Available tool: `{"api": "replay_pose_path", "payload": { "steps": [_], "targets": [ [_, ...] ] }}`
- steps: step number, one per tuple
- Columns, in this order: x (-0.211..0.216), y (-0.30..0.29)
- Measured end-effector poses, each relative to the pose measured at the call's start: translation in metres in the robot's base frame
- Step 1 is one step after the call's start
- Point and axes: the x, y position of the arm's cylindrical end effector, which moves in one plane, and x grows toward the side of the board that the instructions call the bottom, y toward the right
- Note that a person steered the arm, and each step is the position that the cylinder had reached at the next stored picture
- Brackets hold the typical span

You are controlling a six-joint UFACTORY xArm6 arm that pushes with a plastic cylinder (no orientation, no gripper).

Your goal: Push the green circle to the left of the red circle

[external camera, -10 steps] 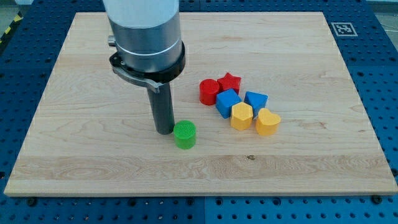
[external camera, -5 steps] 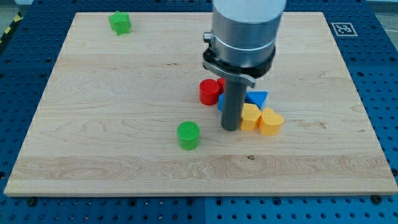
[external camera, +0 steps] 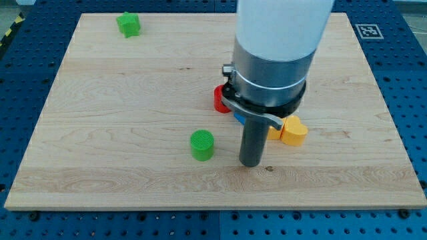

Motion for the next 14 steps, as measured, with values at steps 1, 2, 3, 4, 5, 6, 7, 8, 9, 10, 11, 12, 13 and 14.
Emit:
{"api": "replay_pose_path", "payload": {
  "steps": [1,2,3,4,5,6,7,8,9,10,11,12,13,14],
  "targets": [
    [0.000,-0.017],
    [0.008,-0.018],
    [0.007,-0.035],
    [-0.013,-0.048],
    [-0.013,-0.048],
    [-0.013,-0.053],
    [-0.013,-0.065],
    [-0.016,-0.079],
    [-0.025,-0.082],
    [-0.038,-0.086],
    [-0.039,-0.095],
    [-0.043,-0.118],
    [-0.057,-0.123],
    [-0.065,-0.126]
  ]
}}
